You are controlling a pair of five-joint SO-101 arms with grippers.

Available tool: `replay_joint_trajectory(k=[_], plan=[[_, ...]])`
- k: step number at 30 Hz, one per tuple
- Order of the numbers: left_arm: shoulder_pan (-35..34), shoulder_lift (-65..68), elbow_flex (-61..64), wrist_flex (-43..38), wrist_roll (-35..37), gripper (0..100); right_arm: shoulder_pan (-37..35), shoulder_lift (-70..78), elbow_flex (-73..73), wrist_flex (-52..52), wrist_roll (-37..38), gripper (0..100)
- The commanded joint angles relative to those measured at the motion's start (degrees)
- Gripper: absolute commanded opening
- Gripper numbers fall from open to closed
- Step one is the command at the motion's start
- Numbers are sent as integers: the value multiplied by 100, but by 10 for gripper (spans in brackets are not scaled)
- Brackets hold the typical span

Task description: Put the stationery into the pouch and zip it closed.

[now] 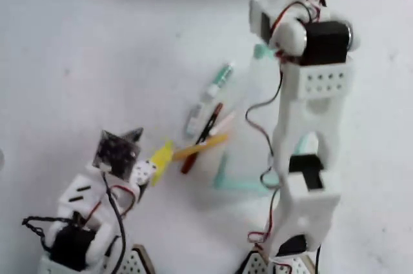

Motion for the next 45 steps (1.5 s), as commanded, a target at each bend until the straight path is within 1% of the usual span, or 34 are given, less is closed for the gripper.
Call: replay_joint_trajectory(k=[1,3,6,11,13,16,20,22,26,28,32,36,39,43,45], plan=[[374,-22,-677,466,-360,241,-435,-1235,765,127,510,16],[602,-22,-844,686,-501,241,-620,-1798,1327,127,703,16],[1007,-22,-1002,905,-659,242,-840,-2624,2198,119,782,16],[1376,-13,-1029,905,-730,246,-1218,-3741,3385,101,765,17],[1516,-13,-1081,897,-712,265,-1367,-4031,3736,22,765,17],[1719,-4,-1486,958,-440,290,-1393,-4295,4176,-374,765,17],[1991,110,-2101,1011,-369,290,-1429,-4488,4624,-866,756,17],[2176,426,-2136,985,-53,290,-1446,-4611,4738,-892,747,17],[2431,1279,-2180,589,686,295,-1437,-4980,4949,-875,492,17],[2466,1578,-2233,281,879,295,-1446,-5226,5160,-875,440,17],[2440,1851,-2242,-237,1125,295,-1701,-5877,5758,-866,484,17],[2466,1886,-2215,-413,1398,295,-2088,-6695,6391,-910,484,17],[2466,2053,-2215,-677,1398,294,-2273,-7160,6752,-1103,484,17],[2475,2448,-2215,-897,1415,290,-2299,-7512,7086,-1341,484,17],[2475,2633,-2215,-1020,1582,290,-2299,-7565,7103,-1314,484,17]])
